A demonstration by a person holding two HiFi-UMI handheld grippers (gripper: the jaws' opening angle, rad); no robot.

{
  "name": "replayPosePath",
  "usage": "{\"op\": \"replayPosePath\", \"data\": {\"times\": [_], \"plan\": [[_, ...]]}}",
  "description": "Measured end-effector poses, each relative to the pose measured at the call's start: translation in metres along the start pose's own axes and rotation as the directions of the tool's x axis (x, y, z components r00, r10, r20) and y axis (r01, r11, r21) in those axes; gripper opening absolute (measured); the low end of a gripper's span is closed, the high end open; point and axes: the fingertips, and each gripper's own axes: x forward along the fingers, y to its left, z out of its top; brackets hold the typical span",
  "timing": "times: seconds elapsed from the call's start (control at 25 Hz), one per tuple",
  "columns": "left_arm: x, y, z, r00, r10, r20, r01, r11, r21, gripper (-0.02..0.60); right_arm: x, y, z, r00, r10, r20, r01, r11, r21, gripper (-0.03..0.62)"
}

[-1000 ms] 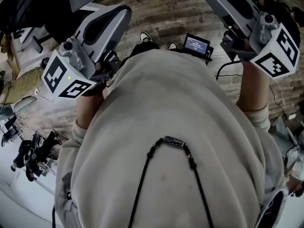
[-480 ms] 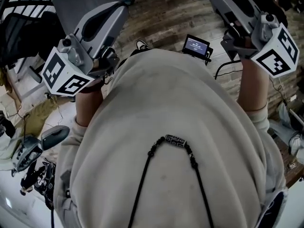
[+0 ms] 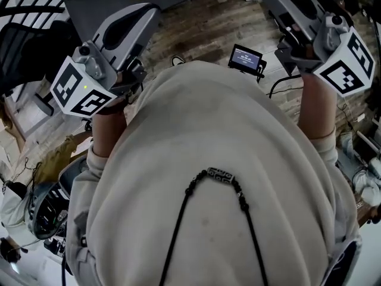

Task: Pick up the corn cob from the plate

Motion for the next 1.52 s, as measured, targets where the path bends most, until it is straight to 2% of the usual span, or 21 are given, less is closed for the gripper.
{"op": "replayPosePath", "data": {"times": [0.56, 0.8, 1.24, 1.52], "plan": [[0.002, 0.003, -0.026, 0.997, -0.023, -0.070, 0.020, 0.999, -0.044, 0.000, -0.005, -0.006, 0.000, 0.999, -0.009, 0.036, 0.009, 1.000, 0.002, 0.015], [0.014, 0.014, -0.034, 0.992, -0.101, -0.070, 0.099, 0.994, -0.039, 0.001, -0.020, -0.018, -0.006, 0.992, -0.116, 0.057, 0.117, 0.993, -0.014, 0.015], [-0.007, 0.002, -0.032, 0.993, -0.090, -0.082, 0.083, 0.993, -0.080, 0.000, -0.015, -0.005, -0.008, 0.990, -0.132, 0.050, 0.130, 0.990, 0.051, 0.015], [-0.001, -0.001, -0.030, 0.997, -0.036, -0.075, 0.031, 0.998, -0.058, 0.000, -0.012, -0.018, -0.002, 0.995, -0.076, 0.065, 0.073, 0.996, 0.049, 0.015]]}}
